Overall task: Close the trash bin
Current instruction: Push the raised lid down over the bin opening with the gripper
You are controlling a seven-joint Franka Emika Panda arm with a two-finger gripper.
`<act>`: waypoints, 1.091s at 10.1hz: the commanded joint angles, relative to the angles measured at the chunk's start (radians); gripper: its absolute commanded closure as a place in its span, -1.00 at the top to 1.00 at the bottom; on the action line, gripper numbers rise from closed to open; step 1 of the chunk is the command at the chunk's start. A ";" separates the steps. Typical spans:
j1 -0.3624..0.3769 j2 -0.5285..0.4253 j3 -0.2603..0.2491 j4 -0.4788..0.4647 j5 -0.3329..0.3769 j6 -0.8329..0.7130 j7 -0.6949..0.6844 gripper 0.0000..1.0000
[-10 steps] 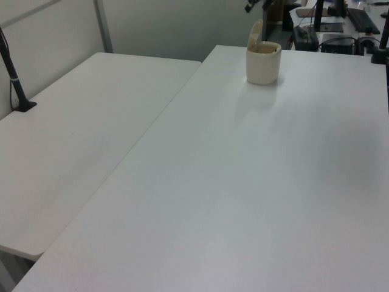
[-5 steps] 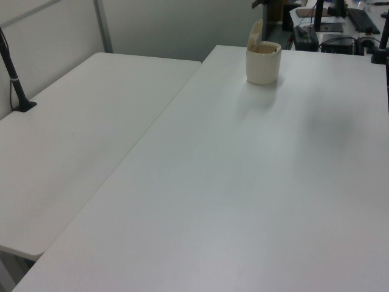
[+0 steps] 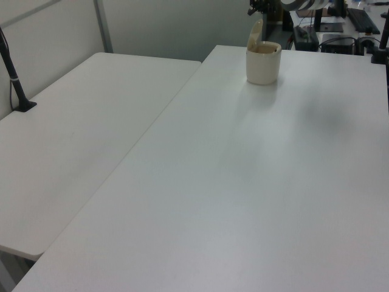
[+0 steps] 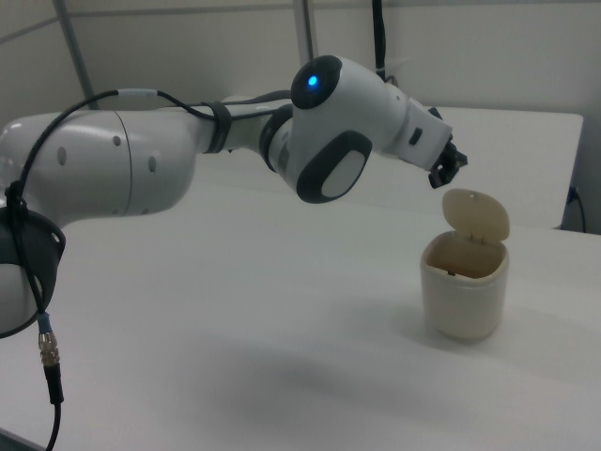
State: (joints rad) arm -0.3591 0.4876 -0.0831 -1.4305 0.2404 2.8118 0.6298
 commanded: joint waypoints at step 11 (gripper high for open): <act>-0.057 -0.041 0.003 -0.156 0.014 -0.070 -0.246 -1.00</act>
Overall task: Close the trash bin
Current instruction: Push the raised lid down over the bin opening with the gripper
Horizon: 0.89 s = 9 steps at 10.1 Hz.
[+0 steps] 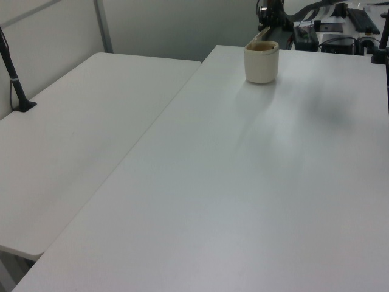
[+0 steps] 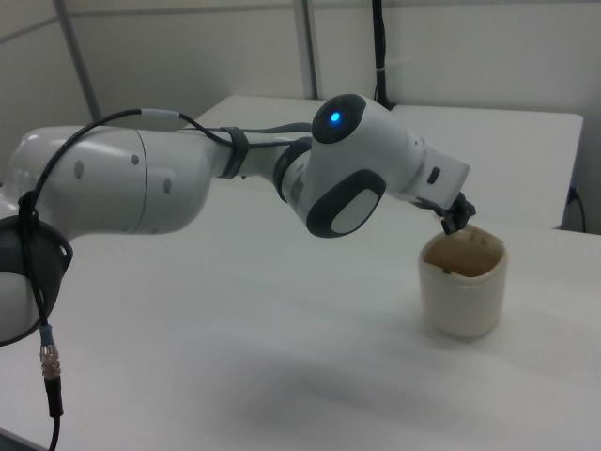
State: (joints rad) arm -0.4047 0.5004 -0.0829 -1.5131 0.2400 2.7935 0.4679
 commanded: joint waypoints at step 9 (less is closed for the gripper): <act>-0.020 -0.069 0.009 -0.151 0.004 -0.112 -0.221 -1.00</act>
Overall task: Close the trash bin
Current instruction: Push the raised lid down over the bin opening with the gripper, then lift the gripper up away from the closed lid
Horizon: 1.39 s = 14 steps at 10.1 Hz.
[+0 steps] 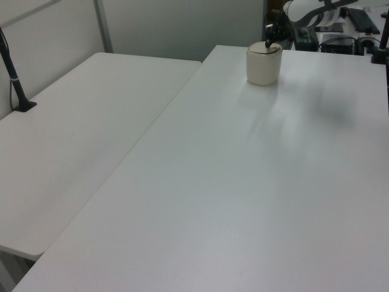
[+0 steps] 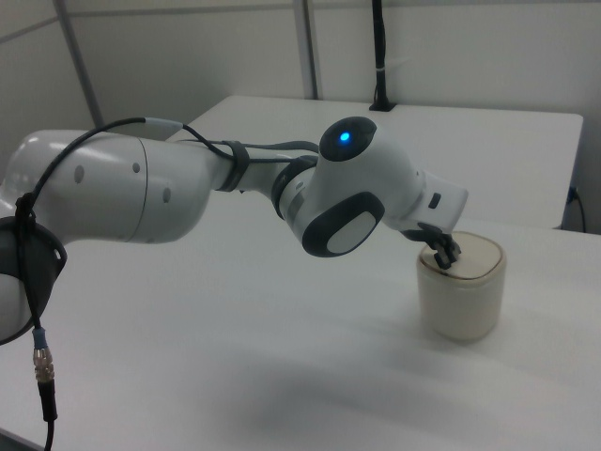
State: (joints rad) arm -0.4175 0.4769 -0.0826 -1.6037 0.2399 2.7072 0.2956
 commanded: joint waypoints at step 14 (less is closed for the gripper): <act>0.083 -0.400 0.073 -0.061 0.006 -0.483 0.011 0.37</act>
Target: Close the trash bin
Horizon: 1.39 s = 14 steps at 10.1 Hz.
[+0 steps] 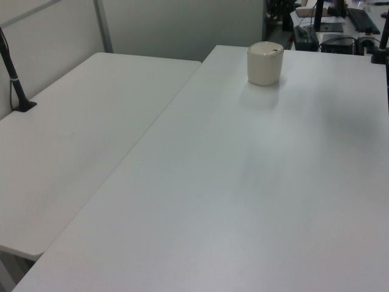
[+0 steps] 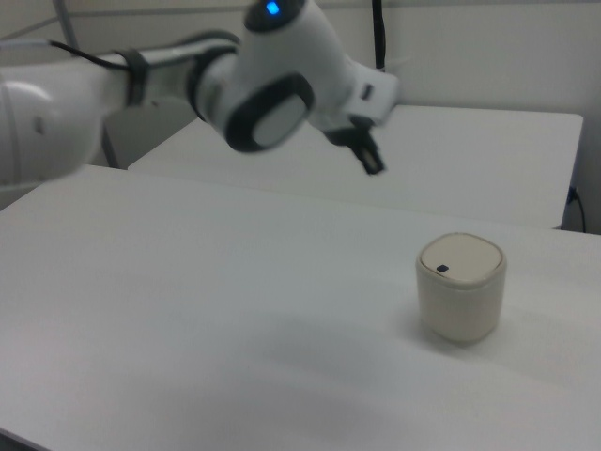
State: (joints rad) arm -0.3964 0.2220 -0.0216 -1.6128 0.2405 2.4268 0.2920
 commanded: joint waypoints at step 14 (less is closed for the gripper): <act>0.426 -0.224 -0.047 -0.009 -0.300 -0.680 -0.309 1.00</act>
State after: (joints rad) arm 0.0231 -0.0052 -0.0624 -1.6345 -0.0467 1.7428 0.0140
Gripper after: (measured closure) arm 0.000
